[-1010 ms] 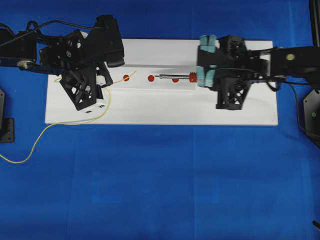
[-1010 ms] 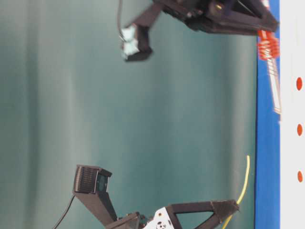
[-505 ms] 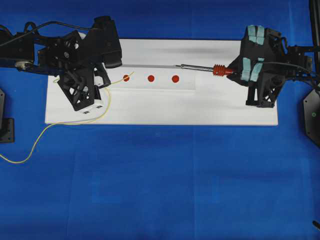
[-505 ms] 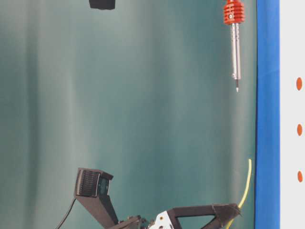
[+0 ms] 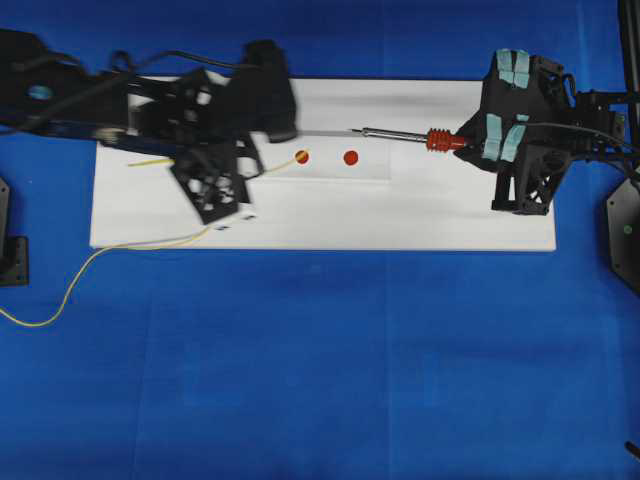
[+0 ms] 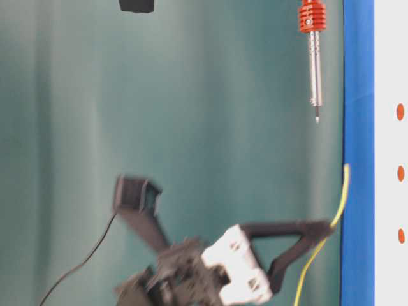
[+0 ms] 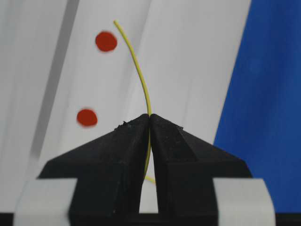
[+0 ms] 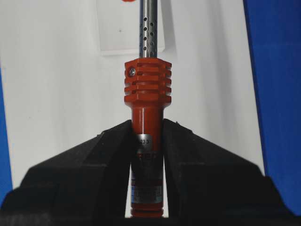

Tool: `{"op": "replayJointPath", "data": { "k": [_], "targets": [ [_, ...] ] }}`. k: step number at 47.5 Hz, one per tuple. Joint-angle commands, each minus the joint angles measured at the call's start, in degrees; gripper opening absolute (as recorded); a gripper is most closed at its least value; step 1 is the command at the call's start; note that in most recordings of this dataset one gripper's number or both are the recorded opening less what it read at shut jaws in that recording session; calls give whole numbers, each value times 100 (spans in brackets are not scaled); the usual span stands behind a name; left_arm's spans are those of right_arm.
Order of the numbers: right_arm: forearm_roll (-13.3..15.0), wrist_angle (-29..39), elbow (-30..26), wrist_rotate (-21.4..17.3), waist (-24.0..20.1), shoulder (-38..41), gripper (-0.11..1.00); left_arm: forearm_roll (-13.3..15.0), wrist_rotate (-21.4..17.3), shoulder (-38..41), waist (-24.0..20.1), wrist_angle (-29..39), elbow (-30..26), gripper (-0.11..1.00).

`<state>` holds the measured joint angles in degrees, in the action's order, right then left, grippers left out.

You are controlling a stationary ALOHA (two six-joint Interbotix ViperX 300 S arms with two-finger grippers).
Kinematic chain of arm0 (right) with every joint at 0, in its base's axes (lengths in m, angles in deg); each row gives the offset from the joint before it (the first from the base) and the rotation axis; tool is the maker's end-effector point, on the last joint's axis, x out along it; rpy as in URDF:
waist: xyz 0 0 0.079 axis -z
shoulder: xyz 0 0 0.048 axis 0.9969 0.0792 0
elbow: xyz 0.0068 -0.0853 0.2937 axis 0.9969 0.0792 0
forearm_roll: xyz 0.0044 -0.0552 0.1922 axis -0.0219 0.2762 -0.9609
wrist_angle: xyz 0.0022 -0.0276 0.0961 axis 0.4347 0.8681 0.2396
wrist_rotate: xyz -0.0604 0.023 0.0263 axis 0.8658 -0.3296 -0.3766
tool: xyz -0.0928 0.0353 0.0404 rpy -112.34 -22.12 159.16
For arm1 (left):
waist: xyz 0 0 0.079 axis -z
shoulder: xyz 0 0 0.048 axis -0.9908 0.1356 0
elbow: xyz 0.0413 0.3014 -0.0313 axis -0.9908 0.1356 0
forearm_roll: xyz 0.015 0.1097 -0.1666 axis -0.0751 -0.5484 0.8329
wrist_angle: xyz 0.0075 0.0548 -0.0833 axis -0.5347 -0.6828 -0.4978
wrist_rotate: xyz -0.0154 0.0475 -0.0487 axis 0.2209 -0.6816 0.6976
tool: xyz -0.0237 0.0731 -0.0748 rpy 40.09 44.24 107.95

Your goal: Touch the tip of the soldering iron to the tip of the solder at the mark.

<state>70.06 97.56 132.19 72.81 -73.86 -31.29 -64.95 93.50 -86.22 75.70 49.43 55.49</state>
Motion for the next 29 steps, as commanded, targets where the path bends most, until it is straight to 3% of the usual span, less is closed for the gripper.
{"op": "replayJointPath", "data": {
  "k": [1,12,29],
  "targets": [
    [18,-44,-62,0,18,-44,6,9,0,264,18,-44,-431,1],
    [18,-18,-44,-9,18,-35,6,9,-18,958,88,-35,-958,1],
    [9,-35,9,-18,18,-35,6,9,-35,1143,44,-35,-1002,1]
  ]
}}
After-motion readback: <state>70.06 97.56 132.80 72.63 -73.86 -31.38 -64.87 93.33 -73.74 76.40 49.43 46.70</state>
